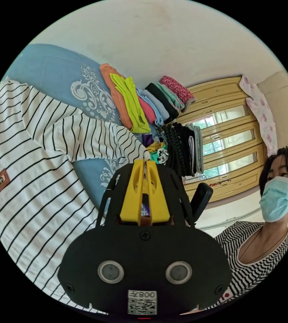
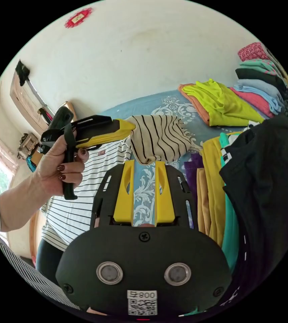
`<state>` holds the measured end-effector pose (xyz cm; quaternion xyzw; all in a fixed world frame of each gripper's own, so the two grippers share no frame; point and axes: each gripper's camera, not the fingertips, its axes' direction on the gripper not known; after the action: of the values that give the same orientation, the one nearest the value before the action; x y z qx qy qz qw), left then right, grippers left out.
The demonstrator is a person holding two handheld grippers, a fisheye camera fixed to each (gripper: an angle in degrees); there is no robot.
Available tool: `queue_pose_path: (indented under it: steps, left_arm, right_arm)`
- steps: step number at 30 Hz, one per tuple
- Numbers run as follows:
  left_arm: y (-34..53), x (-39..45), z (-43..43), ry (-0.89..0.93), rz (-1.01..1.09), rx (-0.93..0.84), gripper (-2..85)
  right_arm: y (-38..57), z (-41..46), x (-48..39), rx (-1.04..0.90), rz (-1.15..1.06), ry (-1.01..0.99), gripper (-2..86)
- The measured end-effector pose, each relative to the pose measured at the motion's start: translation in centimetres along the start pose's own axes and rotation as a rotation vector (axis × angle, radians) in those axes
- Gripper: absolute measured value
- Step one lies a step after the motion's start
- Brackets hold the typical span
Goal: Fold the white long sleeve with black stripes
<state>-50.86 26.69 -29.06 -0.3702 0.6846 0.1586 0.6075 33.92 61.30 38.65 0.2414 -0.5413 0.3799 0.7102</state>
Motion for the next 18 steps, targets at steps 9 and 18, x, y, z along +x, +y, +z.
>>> queue_pose_path:
  steps: [9,18]
  left_arm:
    - [-2.7,-2.1,-2.4,0.136,-0.089,0.059,1.4]
    - [-6.0,0.1,-4.4,0.183,-0.091,0.07,1.3]
  right_arm:
    - [2.0,2.9,-5.2,0.005,-0.115,0.256,10.6]
    - [2.5,7.6,-8.5,-0.012,-0.183,0.382,5.7]
